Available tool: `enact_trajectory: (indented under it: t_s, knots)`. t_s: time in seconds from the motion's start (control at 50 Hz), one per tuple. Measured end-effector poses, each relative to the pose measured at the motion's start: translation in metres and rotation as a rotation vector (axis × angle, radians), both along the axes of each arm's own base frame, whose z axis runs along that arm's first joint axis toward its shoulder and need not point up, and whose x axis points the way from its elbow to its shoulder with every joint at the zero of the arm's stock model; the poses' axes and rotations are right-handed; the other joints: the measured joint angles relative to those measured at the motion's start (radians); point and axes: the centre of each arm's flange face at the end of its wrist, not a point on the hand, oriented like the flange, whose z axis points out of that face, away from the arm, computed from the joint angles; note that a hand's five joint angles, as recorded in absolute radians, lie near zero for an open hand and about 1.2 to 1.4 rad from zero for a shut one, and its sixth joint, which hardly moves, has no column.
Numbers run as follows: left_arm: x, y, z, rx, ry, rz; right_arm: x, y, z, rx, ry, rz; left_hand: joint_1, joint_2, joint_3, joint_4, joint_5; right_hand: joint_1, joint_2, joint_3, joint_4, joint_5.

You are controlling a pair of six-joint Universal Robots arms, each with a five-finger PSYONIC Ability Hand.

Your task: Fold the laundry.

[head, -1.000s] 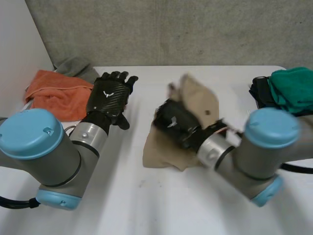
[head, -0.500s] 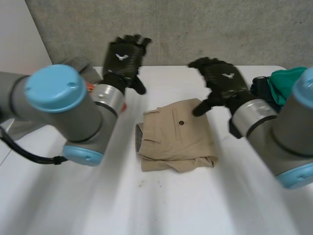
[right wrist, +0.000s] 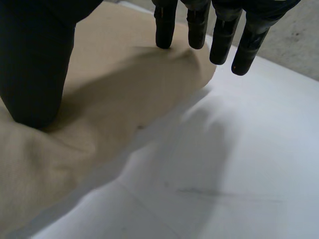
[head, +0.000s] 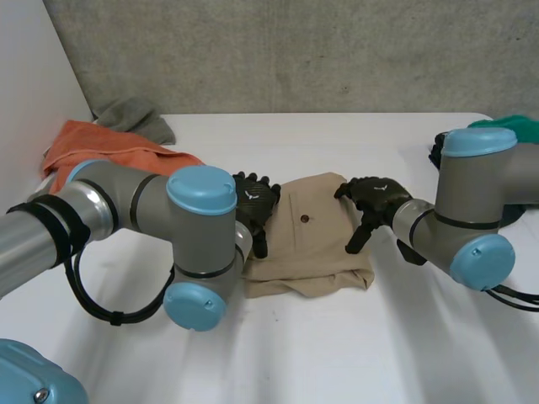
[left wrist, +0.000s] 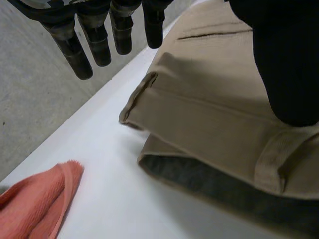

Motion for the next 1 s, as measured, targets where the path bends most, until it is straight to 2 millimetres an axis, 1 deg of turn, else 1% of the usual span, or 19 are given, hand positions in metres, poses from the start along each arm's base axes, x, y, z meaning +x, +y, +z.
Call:
enact_trajectory:
  t_s: [0.16,0.22,0.28,0.34,0.42,0.44,0.5,0.52,0.54,0.6,0.62,0.68,0.74,0.76,0.78,0.82,0.84,0.92,1.0]
  knots:
    - [0.004,0.003,-0.006,0.011,-0.041,-0.008,0.006,-0.003,-0.012,-0.017,0.058,0.033,0.000,0.000,0.000,-0.001,0.000,0.000,0.000,0.000,0.000,-0.007]
    - [0.003,0.003,-0.003,0.011,-0.031,-0.019,0.008,-0.001,-0.007,-0.040,0.074,0.046,0.000,0.000,0.000,0.000,0.000,0.000,0.000,0.000,0.000,-0.008]
    - [0.002,0.003,0.007,0.005,-0.004,-0.042,0.010,0.004,0.010,-0.083,0.074,0.055,0.000,0.000,0.000,0.000,0.000,0.000,0.000,0.000,0.000,-0.008]
    - [0.003,0.003,0.025,-0.006,0.043,-0.069,0.010,0.011,0.033,-0.132,0.060,0.048,0.000,0.000,0.000,0.000,0.000,0.000,0.000,0.000,0.000,-0.008]
    - [0.010,0.005,0.061,-0.016,0.139,-0.111,0.004,0.024,0.060,-0.208,0.035,0.024,0.000,0.000,0.000,0.000,0.000,0.000,0.000,0.000,0.000,-0.008]
    - [0.011,0.006,0.065,-0.016,0.151,-0.117,0.004,0.026,0.062,-0.216,0.033,0.023,0.000,0.000,0.000,0.000,0.000,0.000,0.000,0.000,0.000,-0.008]
    - [0.022,0.014,0.100,-0.001,0.258,-0.181,-0.003,0.044,0.070,-0.293,0.018,0.019,0.000,0.000,0.000,0.000,0.000,0.000,0.000,0.000,0.000,-0.008]
    - [0.022,0.014,0.100,-0.001,0.258,-0.181,-0.003,0.044,0.070,-0.293,0.018,0.019,0.000,0.000,0.000,0.000,0.000,0.000,0.000,0.000,0.000,-0.008]
    - [0.029,0.020,0.116,0.014,0.307,-0.225,-0.006,0.054,0.070,-0.328,0.015,0.024,0.000,0.000,0.000,0.000,0.000,0.000,0.000,0.000,0.000,-0.008]
    - [0.040,0.028,0.133,0.039,0.357,-0.292,-0.009,0.073,0.065,-0.369,0.014,0.041,0.000,0.000,0.000,0.000,0.000,0.000,0.000,0.000,0.000,-0.008]
    - [0.048,0.033,0.143,0.054,0.380,-0.335,-0.009,0.085,0.058,-0.382,0.017,0.057,0.000,0.001,0.000,0.000,0.000,0.000,0.000,0.000,0.000,-0.008]
    - [0.060,0.040,0.156,0.076,0.405,-0.407,-0.006,0.110,0.039,-0.381,0.024,0.100,0.000,0.001,0.000,0.000,0.000,0.000,0.000,0.000,0.000,-0.008]
    - [0.064,0.042,0.160,0.083,0.409,-0.429,-0.004,0.118,0.030,-0.372,0.028,0.118,0.000,0.001,0.000,0.000,0.000,0.000,0.000,0.000,0.000,-0.008]
    - [0.069,0.046,0.165,0.094,0.411,-0.453,0.001,0.130,0.013,-0.353,0.036,0.147,0.000,0.001,0.000,0.000,0.000,0.000,0.000,0.000,0.000,-0.008]
    - [0.070,0.046,0.165,0.098,0.410,-0.458,0.003,0.134,0.005,-0.342,0.041,0.159,0.000,0.001,0.000,0.000,0.000,0.000,0.000,0.000,0.000,-0.008]
    - [0.071,0.047,0.166,0.102,0.409,-0.461,0.005,0.136,-0.001,-0.335,0.045,0.166,0.000,0.001,0.000,0.000,0.000,0.000,0.000,0.000,0.000,-0.008]
    - [0.072,0.048,0.166,0.107,0.407,-0.463,0.008,0.137,-0.012,-0.324,0.054,0.171,0.000,0.001,0.000,0.000,0.000,0.000,0.000,0.000,0.000,-0.007]
    - [0.071,0.048,0.164,0.114,0.402,-0.461,0.014,0.130,-0.029,-0.331,0.069,0.159,0.000,0.001,0.000,0.000,0.000,0.000,0.000,0.000,0.000,-0.008]
    - [0.070,0.049,0.162,0.117,0.400,-0.459,0.017,0.121,-0.036,-0.356,0.076,0.140,0.000,0.001,0.000,0.000,0.000,0.000,0.000,0.000,0.000,-0.008]
